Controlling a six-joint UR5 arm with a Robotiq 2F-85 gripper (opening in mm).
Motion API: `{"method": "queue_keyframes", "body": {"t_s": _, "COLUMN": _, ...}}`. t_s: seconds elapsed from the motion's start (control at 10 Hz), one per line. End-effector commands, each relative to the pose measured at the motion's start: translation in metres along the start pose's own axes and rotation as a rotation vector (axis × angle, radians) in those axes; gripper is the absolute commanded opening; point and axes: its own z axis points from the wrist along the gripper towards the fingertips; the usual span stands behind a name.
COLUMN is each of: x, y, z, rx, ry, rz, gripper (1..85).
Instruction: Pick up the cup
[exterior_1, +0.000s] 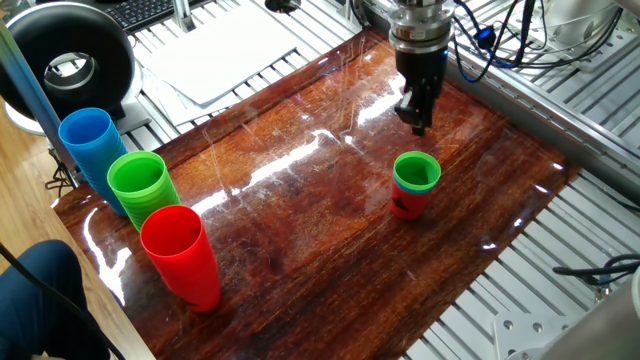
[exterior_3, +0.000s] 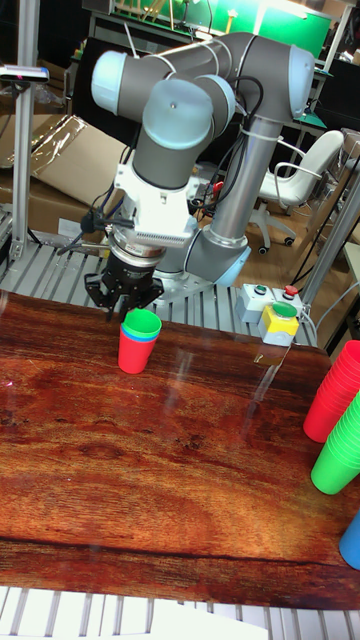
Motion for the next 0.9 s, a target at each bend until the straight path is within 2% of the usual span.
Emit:
{"method": "queue_keyframes", "body": {"t_s": 0.0, "x": 0.009, "y": 0.023, "z": 0.003, "rx": -0.059, "ry": 0.034, "rz": 0.027, "gripper": 26.3}}
{"method": "queue_keyframes", "body": {"t_s": 0.3, "x": 0.007, "y": 0.032, "z": 0.013, "rx": -0.057, "ry": 0.037, "rz": 0.035, "gripper": 26.3}}
{"method": "queue_keyframes", "body": {"t_s": 0.8, "x": 0.007, "y": 0.021, "z": 0.027, "rx": -0.032, "ry": 0.029, "rz": 0.017, "gripper": 26.3}}
